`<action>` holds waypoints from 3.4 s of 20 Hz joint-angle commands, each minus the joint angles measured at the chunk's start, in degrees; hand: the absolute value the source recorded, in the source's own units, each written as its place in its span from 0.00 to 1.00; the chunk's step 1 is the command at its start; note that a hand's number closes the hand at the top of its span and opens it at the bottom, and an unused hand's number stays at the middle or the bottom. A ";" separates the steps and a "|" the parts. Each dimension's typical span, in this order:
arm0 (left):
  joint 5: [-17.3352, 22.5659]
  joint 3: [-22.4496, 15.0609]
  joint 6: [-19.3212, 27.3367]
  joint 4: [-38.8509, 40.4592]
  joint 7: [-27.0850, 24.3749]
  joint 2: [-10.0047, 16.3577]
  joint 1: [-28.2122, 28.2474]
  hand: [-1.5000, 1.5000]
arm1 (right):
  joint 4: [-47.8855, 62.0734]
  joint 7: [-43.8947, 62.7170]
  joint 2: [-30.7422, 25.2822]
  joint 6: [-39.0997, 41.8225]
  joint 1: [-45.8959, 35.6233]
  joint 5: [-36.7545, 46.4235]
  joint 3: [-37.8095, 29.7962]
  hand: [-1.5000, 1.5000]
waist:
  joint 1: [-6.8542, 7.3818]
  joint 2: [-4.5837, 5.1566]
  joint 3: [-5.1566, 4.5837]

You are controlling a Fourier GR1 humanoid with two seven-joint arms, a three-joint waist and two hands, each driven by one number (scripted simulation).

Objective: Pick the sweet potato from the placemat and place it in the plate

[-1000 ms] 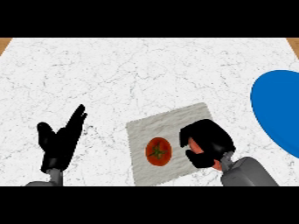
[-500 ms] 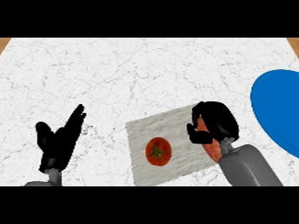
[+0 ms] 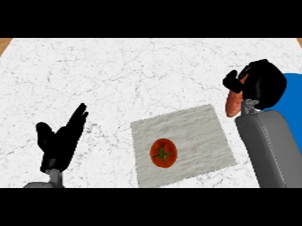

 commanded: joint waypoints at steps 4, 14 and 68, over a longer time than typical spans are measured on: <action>-0.14 -1.77 -0.56 1.95 1.50 -1.40 -1.66 0.50 | 5.47 20.77 0.87 -12.77 -10.96 19.86 -6.67 1.00 | 1.52 0.82 -0.07; 0.24 -1.10 -1.36 1.92 0.51 -0.52 1.30 0.50 | 4.94 25.29 5.71 -27.59 -9.75 37.36 -17.26 1.00 | 0.84 0.40 0.21; 0.40 3.08 -2.14 3.81 -0.98 0.28 2.22 0.50 | -10.60 -47.66 5.91 -44.56 27.55 -48.14 -34.60 0.00 | -3.09 -1.14 0.12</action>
